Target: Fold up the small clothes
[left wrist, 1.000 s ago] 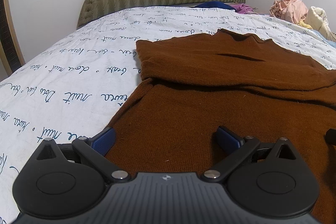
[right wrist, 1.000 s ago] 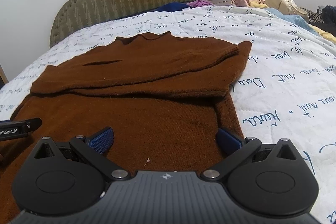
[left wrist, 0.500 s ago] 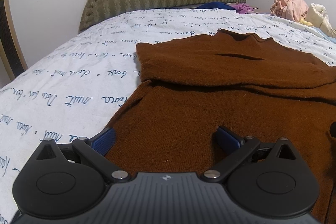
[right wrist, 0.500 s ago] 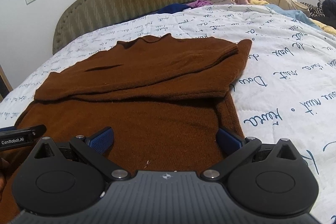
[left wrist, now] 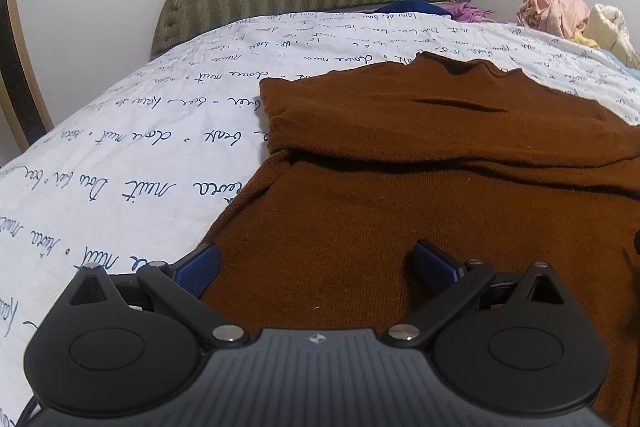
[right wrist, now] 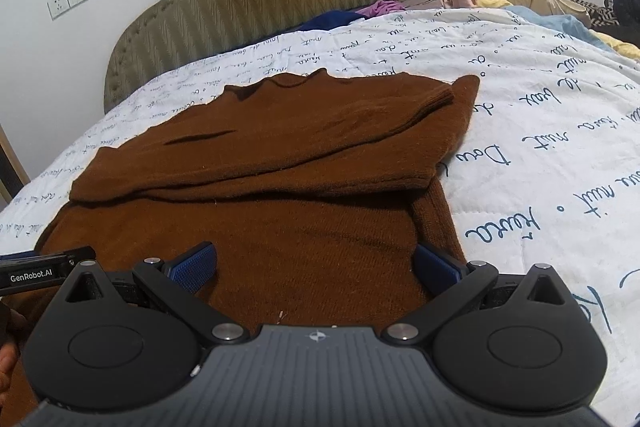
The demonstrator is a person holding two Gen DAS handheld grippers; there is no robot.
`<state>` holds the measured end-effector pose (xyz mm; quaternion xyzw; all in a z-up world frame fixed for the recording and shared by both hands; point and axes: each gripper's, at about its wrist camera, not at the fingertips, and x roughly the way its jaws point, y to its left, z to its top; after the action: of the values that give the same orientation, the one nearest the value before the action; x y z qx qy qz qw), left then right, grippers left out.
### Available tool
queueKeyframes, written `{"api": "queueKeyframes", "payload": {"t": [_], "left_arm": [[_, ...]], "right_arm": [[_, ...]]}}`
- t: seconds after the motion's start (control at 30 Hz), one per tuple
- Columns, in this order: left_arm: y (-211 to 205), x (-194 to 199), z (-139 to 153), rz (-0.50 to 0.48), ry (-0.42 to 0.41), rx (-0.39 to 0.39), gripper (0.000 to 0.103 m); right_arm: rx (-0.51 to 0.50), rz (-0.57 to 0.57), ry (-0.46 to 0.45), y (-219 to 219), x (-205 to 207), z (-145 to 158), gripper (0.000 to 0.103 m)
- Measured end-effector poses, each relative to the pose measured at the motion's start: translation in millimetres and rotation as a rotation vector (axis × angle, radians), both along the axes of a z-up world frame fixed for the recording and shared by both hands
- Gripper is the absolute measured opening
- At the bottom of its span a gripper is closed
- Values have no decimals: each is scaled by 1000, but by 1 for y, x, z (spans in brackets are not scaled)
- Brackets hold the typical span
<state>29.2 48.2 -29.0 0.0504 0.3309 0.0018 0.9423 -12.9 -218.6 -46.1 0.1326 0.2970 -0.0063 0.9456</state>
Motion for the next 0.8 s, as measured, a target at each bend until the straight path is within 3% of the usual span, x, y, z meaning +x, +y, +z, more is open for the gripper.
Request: {"api": "queueKeyframes", "payload": {"t": [0.27,0.53,0.8], "left_arm": [[5,0,0,-3,2,-23,103],[4,0,0,-2,2,-20,103],[3,-3,3,-1,2,-11,103]], "right_arm": [[90,-89,-86,-14,-30,12,103],[15,1,-82,-11,-70,53,103],[93,18,-13,-12,-95,51,103]]}}
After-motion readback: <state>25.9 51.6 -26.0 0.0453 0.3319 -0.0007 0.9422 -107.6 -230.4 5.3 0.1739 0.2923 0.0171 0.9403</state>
